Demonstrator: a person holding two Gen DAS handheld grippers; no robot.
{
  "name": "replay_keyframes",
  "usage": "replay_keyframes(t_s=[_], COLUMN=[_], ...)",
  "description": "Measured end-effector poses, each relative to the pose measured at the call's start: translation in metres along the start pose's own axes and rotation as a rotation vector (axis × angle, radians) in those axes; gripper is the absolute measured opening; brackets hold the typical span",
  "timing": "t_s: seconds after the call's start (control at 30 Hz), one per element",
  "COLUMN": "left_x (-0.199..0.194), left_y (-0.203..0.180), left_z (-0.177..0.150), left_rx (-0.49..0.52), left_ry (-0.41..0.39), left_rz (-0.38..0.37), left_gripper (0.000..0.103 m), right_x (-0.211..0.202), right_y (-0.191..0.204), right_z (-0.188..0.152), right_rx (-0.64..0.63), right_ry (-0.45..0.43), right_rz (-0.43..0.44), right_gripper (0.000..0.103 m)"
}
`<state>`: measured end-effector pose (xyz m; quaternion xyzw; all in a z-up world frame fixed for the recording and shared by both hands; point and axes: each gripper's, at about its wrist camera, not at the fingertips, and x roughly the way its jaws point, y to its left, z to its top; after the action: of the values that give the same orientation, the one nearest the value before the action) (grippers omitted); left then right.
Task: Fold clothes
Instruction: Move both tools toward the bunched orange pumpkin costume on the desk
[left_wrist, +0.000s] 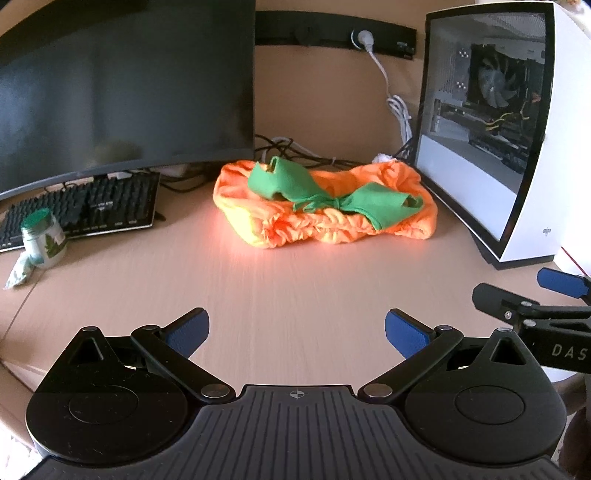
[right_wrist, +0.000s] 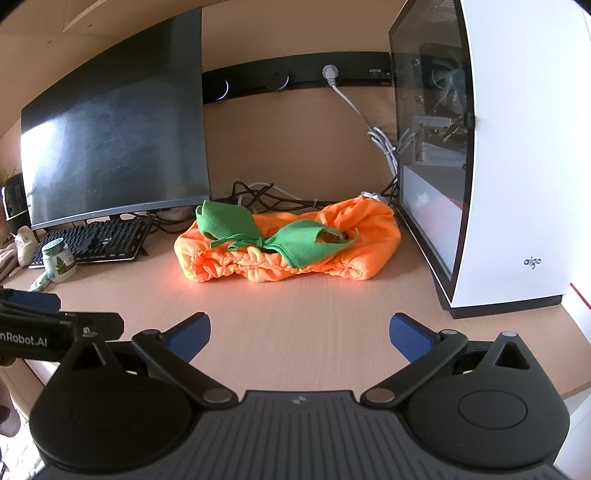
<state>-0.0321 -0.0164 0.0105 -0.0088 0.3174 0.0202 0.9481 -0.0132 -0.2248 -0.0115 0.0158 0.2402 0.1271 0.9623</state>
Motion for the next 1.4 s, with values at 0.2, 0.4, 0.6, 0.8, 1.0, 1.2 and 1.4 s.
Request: replay_keyframes(t_s=[0.2, 0.4, 0.6, 0.8, 1.0, 1.2, 1.4], left_x=[0.0, 0.0, 0.003, 0.006, 0.012, 0.018, 0.024], left_y=[0.0, 0.004, 0.008, 0.015, 0.021, 0.024, 0.029], left_z=[0.0, 0.001, 0.0, -0.001, -0.001, -0.002, -0.001], left_rx=[0.004, -0.005, -0.008, -0.022, -0.035, -0.038, -0.045], left_ry=[0.0, 0.004, 0.02, 0.033, 0.048, 0.069, 0.081], left_rz=[-0.001, 0.01, 0.009, 0.016, 0.02, 0.009, 0.007], left_gripper=[0.103, 0.103, 0.103, 0.103, 0.103, 0.103, 0.103], right_x=[-0.002, -0.002, -0.001, 0.003, 0.009, 0.012, 0.017], right_y=[-0.003, -0.003, -0.001, 0.001, 0.006, 0.006, 0.008], right_z=[0.001, 0.0, 0.0, 0.0, 0.002, 0.001, 0.001], right_rx=[0.012, 0.007, 0.007, 0.006, 0.01, 0.01, 0.008], right_ry=[-0.01, -0.011, -0.002, 0.008, 0.03, 0.042, 0.055], right_rz=[-0.013, -0.007, -0.003, 0.002, -0.015, -0.026, -0.031], right_gripper=[0.103, 0.103, 0.103, 0.103, 0.103, 0.103, 0.103])
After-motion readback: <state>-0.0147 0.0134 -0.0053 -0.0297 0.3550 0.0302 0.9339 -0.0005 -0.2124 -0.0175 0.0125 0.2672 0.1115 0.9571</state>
